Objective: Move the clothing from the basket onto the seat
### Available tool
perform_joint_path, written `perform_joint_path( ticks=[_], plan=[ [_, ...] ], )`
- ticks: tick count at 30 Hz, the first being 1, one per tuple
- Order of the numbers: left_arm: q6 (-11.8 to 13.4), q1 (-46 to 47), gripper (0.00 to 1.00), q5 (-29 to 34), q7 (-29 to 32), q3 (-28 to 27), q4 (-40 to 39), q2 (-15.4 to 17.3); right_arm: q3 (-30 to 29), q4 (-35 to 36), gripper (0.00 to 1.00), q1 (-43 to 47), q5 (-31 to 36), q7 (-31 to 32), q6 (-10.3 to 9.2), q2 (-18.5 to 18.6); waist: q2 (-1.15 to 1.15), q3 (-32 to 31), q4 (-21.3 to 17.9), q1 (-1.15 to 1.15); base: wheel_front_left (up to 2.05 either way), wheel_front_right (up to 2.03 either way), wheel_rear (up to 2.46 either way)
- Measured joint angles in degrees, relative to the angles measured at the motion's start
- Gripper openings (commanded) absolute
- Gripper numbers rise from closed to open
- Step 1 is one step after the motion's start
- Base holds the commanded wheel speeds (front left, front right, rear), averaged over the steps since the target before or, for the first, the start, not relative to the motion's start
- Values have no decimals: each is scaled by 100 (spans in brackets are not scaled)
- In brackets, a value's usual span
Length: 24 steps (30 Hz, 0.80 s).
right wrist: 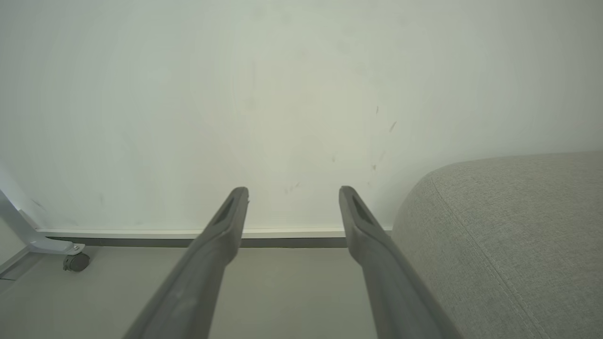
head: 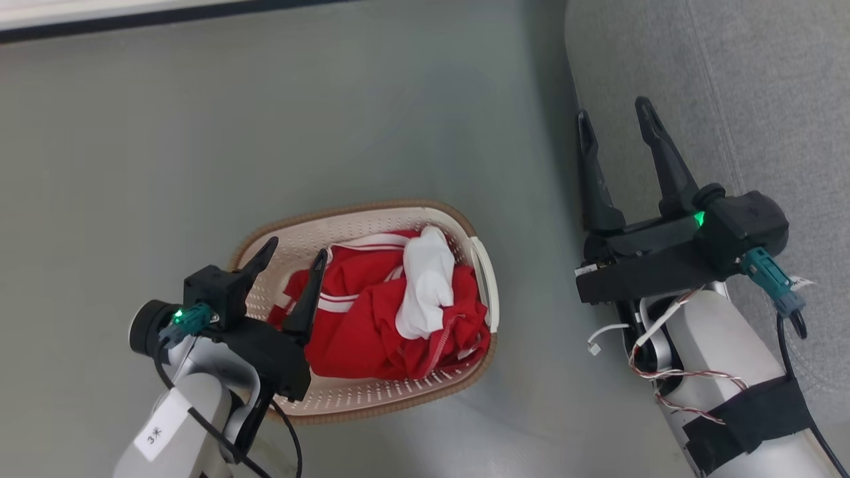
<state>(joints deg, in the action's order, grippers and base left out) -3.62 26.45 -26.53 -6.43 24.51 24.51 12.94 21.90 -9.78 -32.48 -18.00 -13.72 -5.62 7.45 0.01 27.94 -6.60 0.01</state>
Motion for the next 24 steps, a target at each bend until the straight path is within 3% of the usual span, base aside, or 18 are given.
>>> perform_joint_path(
  ticks=[9, 24],
  plan=[
    [-197, 404, 100, 122, 248, 212, 502, 18, 119, 83, 100, -322, 63, -8, -1, -114, 0, 566, -319, 0, 0, 0, 0],
    [-301, 757, 100, 74, 716, 454, 1254, 31, 232, 118, 100, -489, 83, -55, -19, -275, -1, 1145, -876, -1, 0, 0, 0]
  ],
)
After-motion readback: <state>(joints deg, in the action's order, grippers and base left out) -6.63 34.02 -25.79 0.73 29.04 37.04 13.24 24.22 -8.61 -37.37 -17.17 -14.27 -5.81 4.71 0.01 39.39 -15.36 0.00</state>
